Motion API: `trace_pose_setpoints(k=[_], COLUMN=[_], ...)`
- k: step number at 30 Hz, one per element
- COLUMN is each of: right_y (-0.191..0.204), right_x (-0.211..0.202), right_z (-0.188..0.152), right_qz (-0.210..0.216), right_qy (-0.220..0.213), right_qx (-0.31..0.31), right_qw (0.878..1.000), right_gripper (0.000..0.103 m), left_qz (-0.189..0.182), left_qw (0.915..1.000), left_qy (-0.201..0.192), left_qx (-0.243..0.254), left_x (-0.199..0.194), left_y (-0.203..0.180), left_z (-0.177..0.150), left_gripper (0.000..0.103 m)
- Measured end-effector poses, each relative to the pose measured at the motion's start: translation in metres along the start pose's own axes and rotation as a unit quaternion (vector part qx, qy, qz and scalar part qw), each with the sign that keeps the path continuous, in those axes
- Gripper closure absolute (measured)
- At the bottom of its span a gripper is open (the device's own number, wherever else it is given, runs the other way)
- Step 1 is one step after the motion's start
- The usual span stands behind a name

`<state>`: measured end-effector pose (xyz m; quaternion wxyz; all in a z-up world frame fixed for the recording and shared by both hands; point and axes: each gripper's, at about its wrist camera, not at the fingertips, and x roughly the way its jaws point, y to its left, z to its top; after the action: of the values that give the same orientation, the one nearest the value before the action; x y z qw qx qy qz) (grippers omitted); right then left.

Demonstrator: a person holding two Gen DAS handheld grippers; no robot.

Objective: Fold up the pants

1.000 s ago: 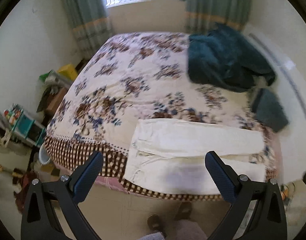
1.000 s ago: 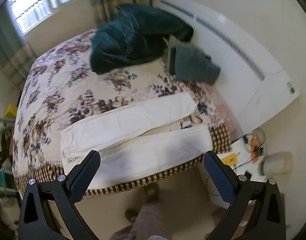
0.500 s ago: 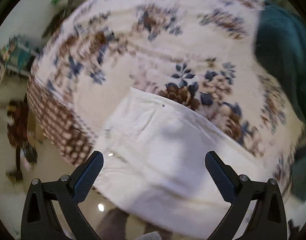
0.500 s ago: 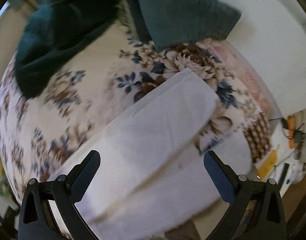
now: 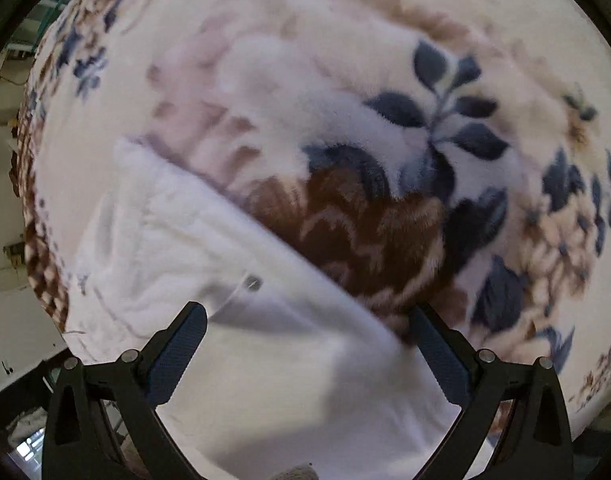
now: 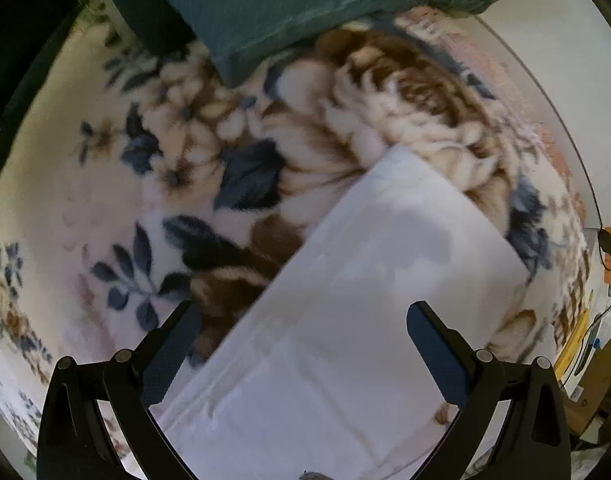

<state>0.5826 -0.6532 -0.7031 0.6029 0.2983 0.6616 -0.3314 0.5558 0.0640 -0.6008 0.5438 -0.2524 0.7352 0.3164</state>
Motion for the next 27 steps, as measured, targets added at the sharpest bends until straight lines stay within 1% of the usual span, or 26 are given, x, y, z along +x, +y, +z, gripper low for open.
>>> trace_pose_setpoints(k=[3,4,6,7,8,9,10,11,12,13,14,16,18,22,25,27], right_y=[0.012,0.014,0.017,0.016,0.015,0.013,0.011,0.008,0.005,0.002,-0.002,-0.007,-0.014,-0.039,-0.070,-0.106], right_x=[0.014,0.018,0.025,0.029,0.032,0.033,0.034,0.034,0.033,0.031,0.025,0.010,-0.011,-0.056,-0.093,-0.112], right_z=[0.005,0.007,0.007,0.007,0.006,0.006,0.004,0.003,0.000,-0.002,-0.006,-0.013,-0.024,-0.050,-0.083,-0.100], right_qz=[-0.012,-0.014,-0.014,-0.013,-0.014,-0.011,-0.004,0.000,0.012,0.023,0.028,0.034,0.043,0.069,0.088,0.096], right_qy=[0.014,0.018,0.032,0.044,0.050,0.054,0.057,0.057,0.058,0.058,0.053,0.036,0.013,-0.023,-0.045,-0.059], right_qx=[-0.010,-0.012,-0.012,-0.011,-0.009,-0.006,-0.003,-0.003,0.000,0.003,0.006,0.002,-0.010,-0.016,-0.011,-0.006], right_qw=[1.000,1.000,0.999,0.999,0.999,0.998,0.998,0.998,0.998,0.998,0.998,0.999,0.999,0.997,0.995,0.994], right_gripper=[0.001,0.003,0.011,0.019,0.029,0.036,0.050,0.069,0.081,0.095,0.096,0.098,0.098,0.099,0.099,0.099], left_qz=[0.011,0.014,0.006,-0.001,-0.009,-0.016,-0.020,-0.029,-0.042,-0.056,-0.073,-0.111,-0.149,-0.205,-0.244,-0.272], left_qw=[0.9999,0.9999,1.0000,0.9999,0.9996,0.9992,0.9986,0.9978,0.9967,0.9953,0.9935,0.9883,0.9815,0.9683,0.9582,0.9513], left_qy=[0.001,0.001,-0.007,-0.017,-0.026,-0.035,-0.048,-0.056,-0.065,-0.074,-0.081,-0.098,-0.114,-0.138,-0.147,-0.145], left_qx=[0.000,0.002,0.002,0.002,0.002,0.006,0.015,0.021,0.025,0.028,0.031,0.036,0.039,0.037,0.027,0.019], left_x=[0.005,0.005,0.004,0.004,0.001,0.000,-0.004,-0.008,-0.013,-0.017,-0.022,-0.033,-0.049,-0.078,-0.084,-0.084], left_y=[-0.006,-0.008,-0.008,-0.008,-0.005,0.000,0.011,0.016,0.021,0.027,0.034,0.051,0.071,0.116,0.157,0.190], left_z=[0.004,0.005,0.007,0.011,0.011,0.013,0.012,0.010,0.008,0.005,0.001,-0.008,-0.020,-0.052,-0.087,-0.110], left_gripper=[0.000,0.001,0.011,0.027,0.040,0.048,0.063,0.069,0.073,0.079,0.082,0.085,0.086,0.087,0.088,0.088])
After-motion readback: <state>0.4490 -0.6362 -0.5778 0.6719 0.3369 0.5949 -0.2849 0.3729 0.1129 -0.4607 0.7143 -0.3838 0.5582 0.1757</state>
